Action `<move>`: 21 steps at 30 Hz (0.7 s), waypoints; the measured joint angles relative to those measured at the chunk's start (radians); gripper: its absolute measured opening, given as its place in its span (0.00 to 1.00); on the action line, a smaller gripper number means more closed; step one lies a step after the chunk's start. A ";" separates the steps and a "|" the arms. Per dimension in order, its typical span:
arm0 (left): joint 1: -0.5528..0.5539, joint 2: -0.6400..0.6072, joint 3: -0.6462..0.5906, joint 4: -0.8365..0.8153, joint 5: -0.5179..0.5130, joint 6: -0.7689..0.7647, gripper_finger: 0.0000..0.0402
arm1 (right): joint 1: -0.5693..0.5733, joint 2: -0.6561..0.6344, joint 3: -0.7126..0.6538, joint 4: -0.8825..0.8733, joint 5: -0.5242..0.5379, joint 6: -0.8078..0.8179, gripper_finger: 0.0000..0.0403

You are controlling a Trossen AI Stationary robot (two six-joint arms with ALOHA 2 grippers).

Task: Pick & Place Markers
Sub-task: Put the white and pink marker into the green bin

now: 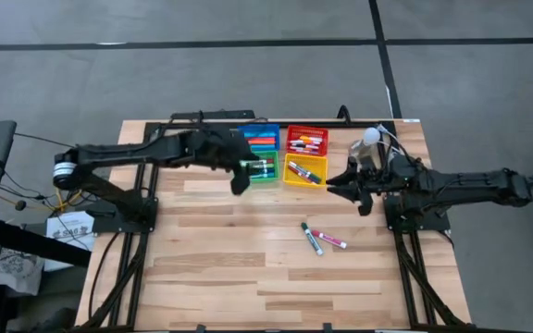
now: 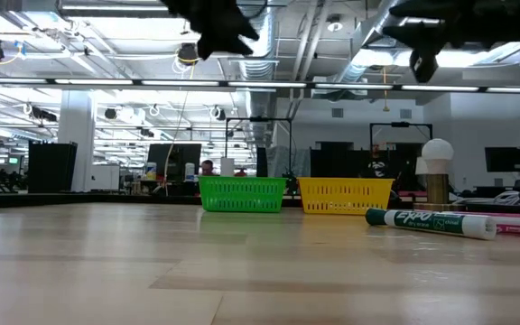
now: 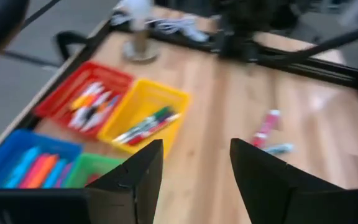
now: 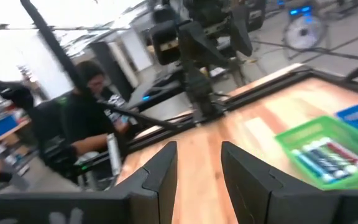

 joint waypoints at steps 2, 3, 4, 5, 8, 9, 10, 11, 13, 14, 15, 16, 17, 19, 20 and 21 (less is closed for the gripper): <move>-0.052 -0.003 0.000 0.017 0.000 0.000 0.46 | 0.040 0.000 0.000 0.005 -0.001 -0.004 0.29; -0.076 -0.003 0.000 0.024 0.000 -0.002 0.46 | 0.060 0.000 0.000 0.006 -0.001 -0.004 0.29; -0.099 -0.003 0.000 0.028 -0.003 -0.007 0.46 | 0.083 0.000 0.000 0.006 -0.001 -0.005 0.29; -0.121 0.000 0.000 0.038 -0.008 -0.024 0.45 | 0.109 0.000 0.000 0.006 0.000 -0.005 0.29; -0.179 0.010 -0.001 0.069 -0.050 -0.068 0.44 | 0.194 0.000 0.001 0.005 0.002 -0.003 0.29; -0.196 0.010 -0.005 0.082 -0.077 -0.080 0.44 | 0.221 0.000 0.003 0.005 0.011 0.004 0.29; -0.213 0.010 -0.015 0.113 -0.112 -0.092 0.44 | 0.251 0.002 0.007 0.004 0.025 0.014 0.29; -0.229 0.005 -0.033 0.155 -0.146 -0.108 0.43 | 0.280 0.006 0.015 0.002 0.038 0.018 0.29; -0.257 -0.005 -0.087 0.243 -0.203 -0.140 0.43 | 0.336 0.020 0.044 -0.020 0.075 0.017 0.29; -0.270 -0.007 -0.114 0.305 -0.219 -0.158 0.42 | 0.361 0.028 0.064 -0.049 0.095 0.017 0.29; -0.283 -0.008 -0.145 0.360 -0.227 -0.176 0.42 | 0.385 0.038 0.086 -0.091 0.112 0.017 0.29; -0.294 -0.009 -0.176 0.403 -0.233 -0.197 0.42 | 0.406 0.054 0.113 -0.142 0.126 0.013 0.29; -0.306 -0.009 -0.207 0.449 -0.238 -0.220 0.42 | 0.425 0.069 0.142 -0.199 0.142 0.011 0.29; -0.328 -0.008 -0.260 0.504 -0.248 -0.265 0.42 | 0.457 0.105 0.196 -0.332 0.164 0.012 0.29; -0.338 -0.008 -0.283 0.524 -0.254 -0.283 0.41 | 0.468 0.127 0.223 -0.396 0.167 0.017 0.29; -0.348 -0.008 -0.303 0.527 -0.266 -0.297 0.41 | 0.474 0.150 0.247 -0.451 0.167 0.021 0.29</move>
